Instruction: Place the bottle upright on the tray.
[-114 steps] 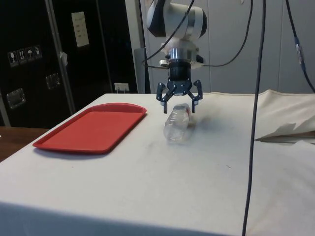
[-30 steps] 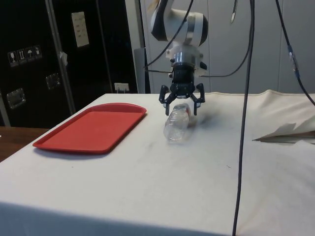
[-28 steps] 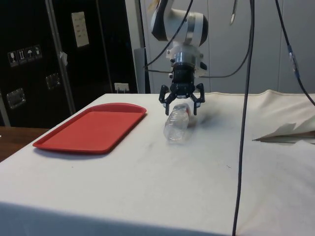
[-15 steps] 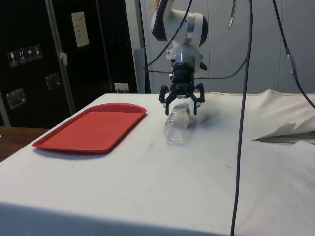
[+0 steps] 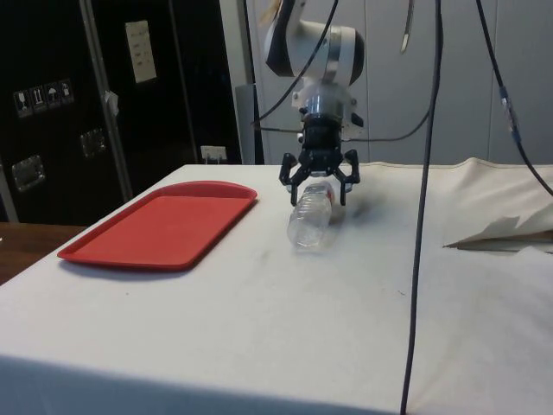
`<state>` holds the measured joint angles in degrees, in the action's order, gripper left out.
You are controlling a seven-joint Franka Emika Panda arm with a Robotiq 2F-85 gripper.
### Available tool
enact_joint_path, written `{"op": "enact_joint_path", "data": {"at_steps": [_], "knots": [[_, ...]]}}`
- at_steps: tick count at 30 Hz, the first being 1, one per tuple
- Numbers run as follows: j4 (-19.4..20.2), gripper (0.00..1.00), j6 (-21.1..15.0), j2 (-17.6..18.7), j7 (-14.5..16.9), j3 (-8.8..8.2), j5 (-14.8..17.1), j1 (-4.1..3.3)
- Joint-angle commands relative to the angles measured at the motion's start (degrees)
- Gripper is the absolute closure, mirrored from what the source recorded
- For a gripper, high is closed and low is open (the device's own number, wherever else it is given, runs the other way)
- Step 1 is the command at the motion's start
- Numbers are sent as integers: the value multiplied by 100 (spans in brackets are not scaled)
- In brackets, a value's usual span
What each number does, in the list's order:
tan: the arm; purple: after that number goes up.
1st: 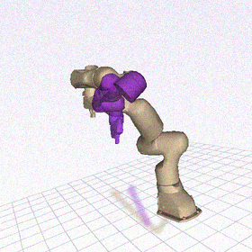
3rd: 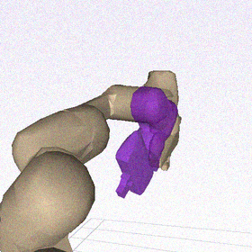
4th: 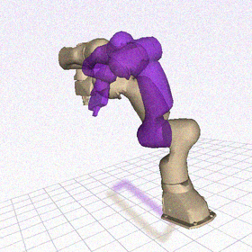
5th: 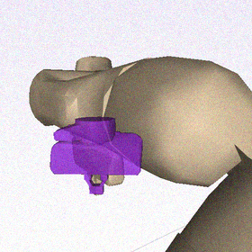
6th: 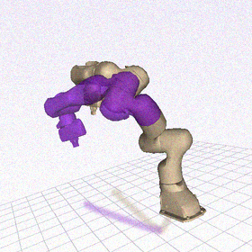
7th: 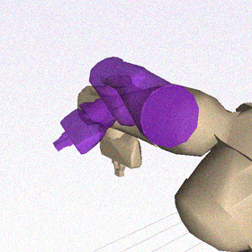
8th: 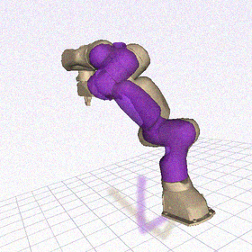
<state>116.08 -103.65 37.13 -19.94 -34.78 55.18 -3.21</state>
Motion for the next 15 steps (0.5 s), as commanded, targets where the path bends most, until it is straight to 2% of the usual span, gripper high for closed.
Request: {"op": "enact_joint_path", "data": {"at_steps": [1,15], "knots": [[-34,0,-40,40,11,29,69,11],[-52,0,0,69,0,-6,69,-11]]}}
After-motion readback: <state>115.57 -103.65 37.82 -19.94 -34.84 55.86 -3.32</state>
